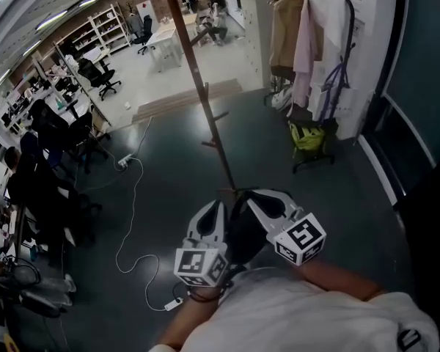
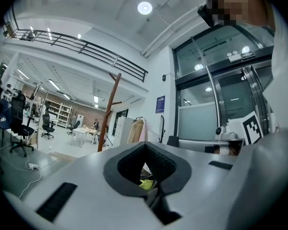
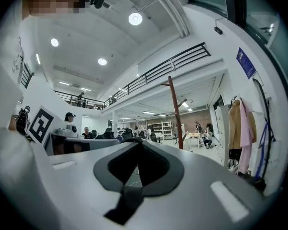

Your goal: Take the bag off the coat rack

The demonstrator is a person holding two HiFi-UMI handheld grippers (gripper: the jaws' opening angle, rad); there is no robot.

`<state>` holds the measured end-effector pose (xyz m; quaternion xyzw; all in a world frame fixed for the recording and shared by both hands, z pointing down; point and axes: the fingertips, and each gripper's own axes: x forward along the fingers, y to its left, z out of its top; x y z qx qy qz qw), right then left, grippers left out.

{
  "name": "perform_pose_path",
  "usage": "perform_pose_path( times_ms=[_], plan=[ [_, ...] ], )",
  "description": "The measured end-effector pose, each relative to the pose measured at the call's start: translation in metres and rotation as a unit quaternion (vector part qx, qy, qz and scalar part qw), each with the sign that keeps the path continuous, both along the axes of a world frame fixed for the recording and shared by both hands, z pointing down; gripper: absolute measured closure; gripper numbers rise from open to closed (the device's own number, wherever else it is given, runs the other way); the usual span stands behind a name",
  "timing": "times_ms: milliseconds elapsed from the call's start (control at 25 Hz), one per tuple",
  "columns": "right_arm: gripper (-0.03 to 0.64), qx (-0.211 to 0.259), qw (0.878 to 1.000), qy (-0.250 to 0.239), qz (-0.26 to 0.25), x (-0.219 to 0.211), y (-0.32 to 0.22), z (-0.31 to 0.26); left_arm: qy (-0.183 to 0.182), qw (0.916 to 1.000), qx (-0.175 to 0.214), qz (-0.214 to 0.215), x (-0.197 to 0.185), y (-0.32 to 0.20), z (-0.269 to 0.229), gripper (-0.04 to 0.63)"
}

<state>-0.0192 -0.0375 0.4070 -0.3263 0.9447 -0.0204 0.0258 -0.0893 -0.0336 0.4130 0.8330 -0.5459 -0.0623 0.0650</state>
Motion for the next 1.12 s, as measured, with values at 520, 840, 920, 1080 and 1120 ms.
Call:
perform_pose_path(
  times_ms=[520, 840, 920, 1080, 1120],
  plan=[
    [0.595, -0.030, 0.999, 0.001, -0.011, 0.036, 0.087, 0.020, 0.003, 0.9996, -0.020, -0.021, 0.036, 0.090, 0.014, 0.594],
    [0.595, -0.034, 0.999, 0.006, -0.012, 0.041, 0.128, 0.031, 0.004, 0.9993, -0.027, -0.025, 0.046, 0.131, 0.030, 0.594],
    [0.594, -0.034, 0.999, 0.007, -0.011, 0.043, 0.136, 0.031, 0.002, 0.9994, -0.023, -0.027, 0.048, 0.140, 0.028, 0.594],
    [0.595, -0.037, 0.999, 0.008, -0.010, 0.047, 0.149, 0.027, 0.002, 0.9994, -0.019, -0.029, 0.051, 0.155, 0.023, 0.594],
    [0.595, -0.037, 0.999, 0.008, -0.011, 0.047, 0.151, 0.026, 0.003, 0.9994, -0.019, -0.029, 0.051, 0.158, 0.022, 0.594]
  ],
)
